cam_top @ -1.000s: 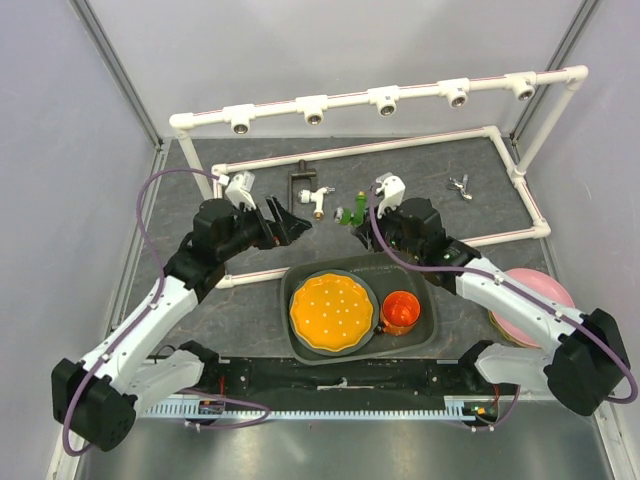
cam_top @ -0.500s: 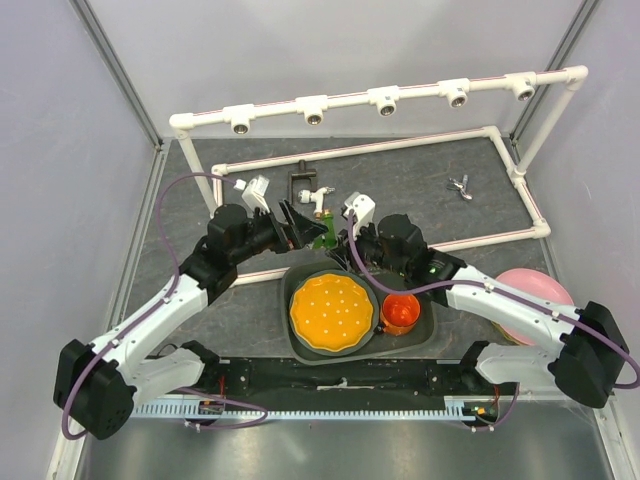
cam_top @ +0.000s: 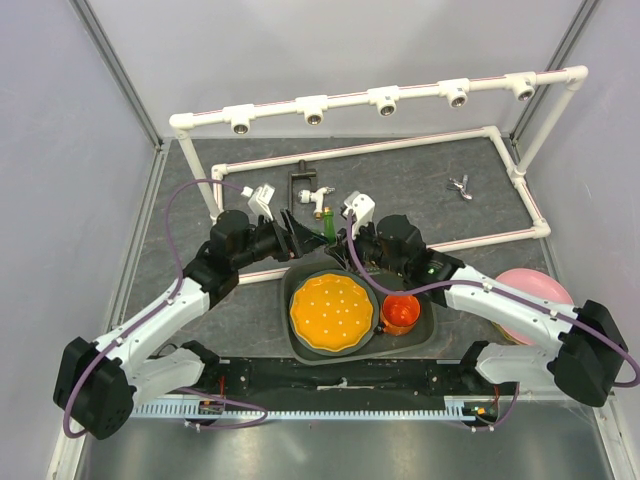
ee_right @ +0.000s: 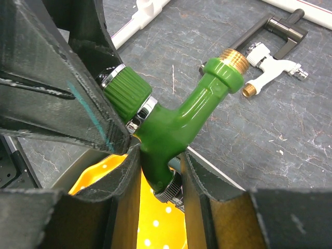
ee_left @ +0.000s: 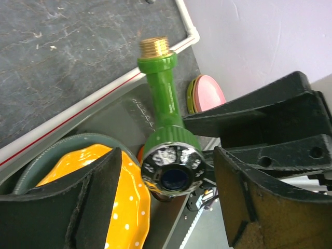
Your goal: Install the water faucets
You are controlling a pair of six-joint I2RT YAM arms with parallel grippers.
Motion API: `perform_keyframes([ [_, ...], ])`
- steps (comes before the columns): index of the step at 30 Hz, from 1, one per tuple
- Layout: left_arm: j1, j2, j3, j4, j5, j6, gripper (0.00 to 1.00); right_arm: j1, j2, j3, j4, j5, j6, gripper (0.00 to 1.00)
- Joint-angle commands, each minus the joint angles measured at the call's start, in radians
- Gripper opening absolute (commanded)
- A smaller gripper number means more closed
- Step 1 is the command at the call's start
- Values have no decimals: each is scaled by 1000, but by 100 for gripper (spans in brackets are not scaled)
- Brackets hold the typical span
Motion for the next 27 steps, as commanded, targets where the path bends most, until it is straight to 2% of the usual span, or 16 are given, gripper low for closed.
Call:
perform_keyframes([
  [1,-7,1,-4,82,84,-34,75,7,8,-7,71,10,-7,0],
  [8,-7,1,-13,115,91,-55,62,17,8,-15,70,11,-18,0],
  [11,-8,1,-10,119,94,-58,53,20,5,-16,68,16,-19,0],
  [12,-8,3,-13,119,94,-58,43,18,5,-16,67,17,-18,0],
  [14,-8,3,-13,119,94,-57,29,21,5,-18,67,20,-19,0],
  [15,-8,1,-16,119,94,-58,11,21,3,-19,67,23,-19,5],
  [16,-10,-2,-19,117,93,-60,2,23,2,-21,67,26,-21,10],
  [20,-10,-28,-36,119,50,-90,2,34,-20,-42,96,25,-57,37],
  [24,-10,-75,-51,105,-19,-123,2,66,-52,-76,131,66,-141,82],
  [27,-10,-109,-42,70,-64,-137,2,98,-83,-87,129,165,-185,94],
])
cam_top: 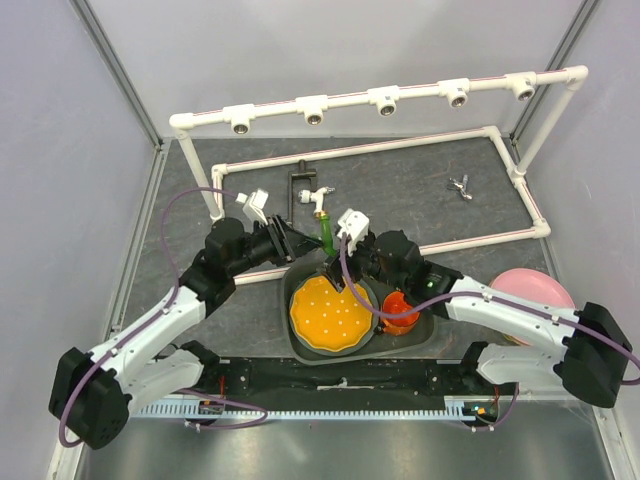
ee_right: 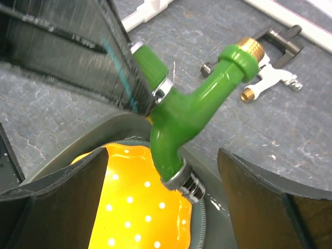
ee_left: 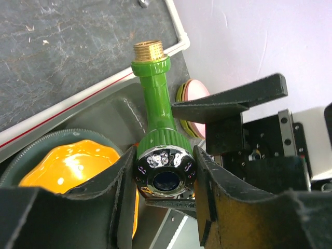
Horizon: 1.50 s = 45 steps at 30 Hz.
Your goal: Install the water faucets
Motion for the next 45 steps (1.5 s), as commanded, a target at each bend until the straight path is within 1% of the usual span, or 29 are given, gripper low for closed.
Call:
perform_keyframes([
  [1,-3,-69,18,13,-71,-66,2,52,-70,-19,75,139,-111,96],
  [3,-3,-88,33,-19,-93,-67,2,71,-101,-37,82,184,-142,98],
  [6,-3,-108,53,-65,-116,-69,2,118,-148,-74,121,273,-209,98],
  [7,-3,-111,56,-70,-117,-66,2,151,-158,-82,132,353,-246,98],
  [8,-3,-114,59,-76,-117,-63,2,171,-165,-88,139,395,-275,98],
  [10,-3,-112,76,-108,-117,-56,2,235,-158,-92,145,493,-327,98],
  [11,-3,-114,80,-118,-114,-56,2,255,-136,-91,142,567,-384,99],
  [13,-3,-114,88,-127,-108,-61,2,318,-112,-85,164,630,-429,98],
  [14,-3,-114,91,-127,-99,-64,2,341,-83,-86,181,700,-465,98],
  [16,-3,-120,96,-127,-90,-70,2,407,-53,-100,277,771,-522,98],
  [17,-3,-123,96,-127,-84,-75,2,425,-20,-106,321,843,-551,98],
  [18,-3,-123,93,-127,-82,-78,2,441,-1,-124,436,881,-629,98],
  [19,-3,-129,93,-127,-78,-85,2,464,20,-132,495,914,-668,98],
  [20,-3,-132,91,-127,-73,-89,2,473,64,-141,615,961,-714,98],
  [21,-3,-135,91,-127,-70,-90,2,487,86,-141,662,972,-787,98],
  [22,-3,-140,90,-127,-65,-90,2,493,129,-138,703,985,-821,98],
  [23,-3,-143,88,-127,-64,-92,2,494,149,-135,793,997,-846,98],
  [25,-3,-146,87,-127,-56,-90,2,496,186,-135,883,1012,-926,98],
  [26,-3,-146,84,-127,-48,-92,2,494,219,-134,962,1017,-950,98],
  [28,-5,-148,82,-127,-36,-93,2,496,267,-122,1000,1021,-1010,97],
  [32,-3,-151,82,-127,-15,-98,2,494,338,-86,1093,1023,-1091,90],
  [34,-3,-154,84,-127,-4,-98,2,494,377,-77,1121,1028,-1136,88],
  [37,-3,-155,84,-127,16,-102,2,496,430,-76,1249,1035,-1197,86],
  [38,-5,-155,85,-127,21,-104,2,494,444,-76,1327,1038,-1251,84],
  [40,-5,-157,85,-127,37,-110,2,496,483,-71,1388,1037,-1295,83],
  [41,-5,-155,84,-127,44,-113,2,496,496,-62,1426,1037,-1337,80],
  [45,-5,-157,85,-127,65,-122,2,494,551,-40,1501,1035,-1404,73],
])
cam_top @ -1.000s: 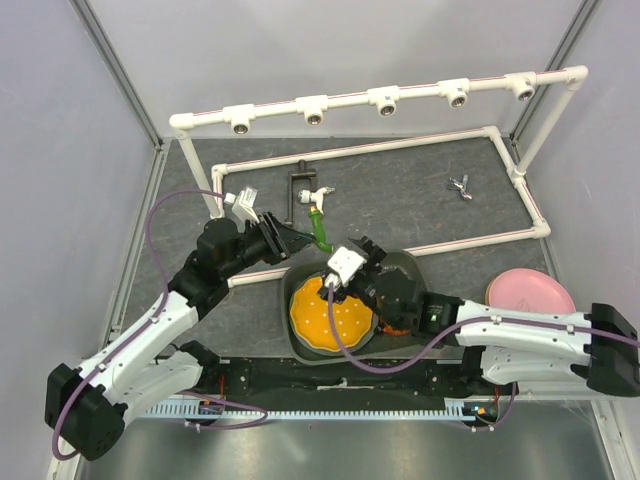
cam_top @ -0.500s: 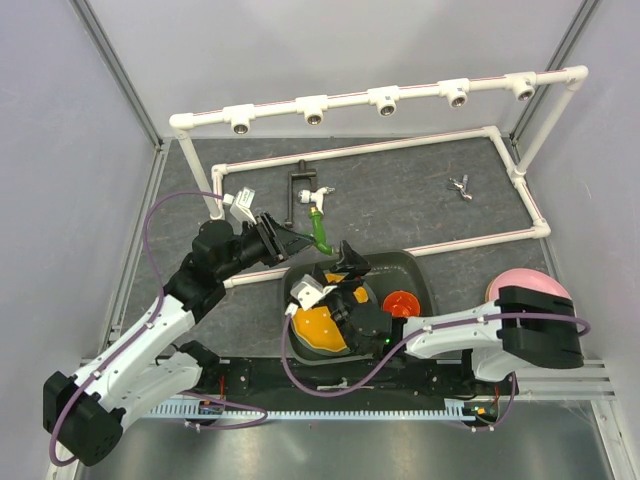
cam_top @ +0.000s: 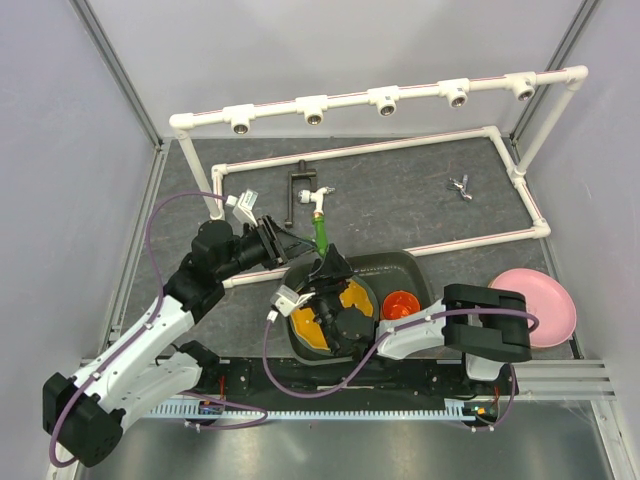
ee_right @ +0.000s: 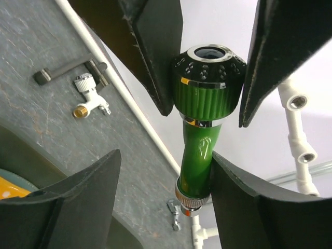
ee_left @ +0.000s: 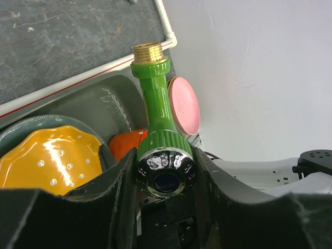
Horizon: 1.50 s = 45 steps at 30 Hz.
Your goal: Install the water faucets
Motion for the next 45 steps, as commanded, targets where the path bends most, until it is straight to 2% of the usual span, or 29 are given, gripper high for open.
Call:
perform_keyframes([
  [1,-5,-22,38,26,62,-46,2,1,49,51,354,10,-116,71],
  [9,-12,-7,21,38,99,-59,2,-2,53,67,417,1,-156,63],
  [12,-15,1,13,49,116,-66,2,-2,53,71,431,-4,-173,55],
  [15,-17,-1,9,51,125,-69,2,-5,53,73,448,-7,-188,43],
  [16,-17,-2,7,51,133,-69,2,-8,53,71,454,-7,-193,34],
  [17,-17,-2,7,51,135,-70,2,-7,53,73,466,-5,-204,30],
  [19,-17,-4,7,51,135,-72,2,-8,47,71,477,-1,-213,12],
  [21,-17,-5,13,51,130,-67,2,-8,37,70,480,3,-216,0],
  [24,-17,-5,48,23,110,-28,18,-8,15,62,479,16,-216,0],
  [25,-17,-4,76,11,92,-12,32,-10,7,54,479,19,-214,0],
  [27,-17,-2,105,-21,72,38,48,-10,-19,48,473,36,-201,0],
  [28,-17,-4,137,-50,46,57,63,-11,-31,42,445,44,-190,0],
  [30,-18,-1,173,-103,-5,127,74,-16,-69,33,401,62,-134,0],
  [31,-17,1,217,-123,-26,157,82,-16,-86,21,341,67,-109,0],
  [32,-17,2,240,-167,-49,218,86,-21,-106,15,301,75,-72,0],
  [36,-17,-7,338,-230,-192,374,94,-42,-256,-8,44,111,153,0],
  [37,-17,-13,369,-239,-218,408,96,-50,-290,-13,-106,124,281,0],
  [39,-17,-28,391,-242,-314,508,99,-76,-400,-12,-284,122,429,0],
  [40,-17,-33,413,-242,-350,541,100,-88,-442,-1,-498,109,512,0],
  [41,-17,-36,424,-241,-385,604,100,-123,-485,10,-605,69,689,0],
  [43,-17,-44,444,-223,-479,663,100,-163,-600,31,-832,12,824,0],
  [45,-17,-44,458,-206,-519,744,100,-229,-698,56,-941,-63,968,0],
])
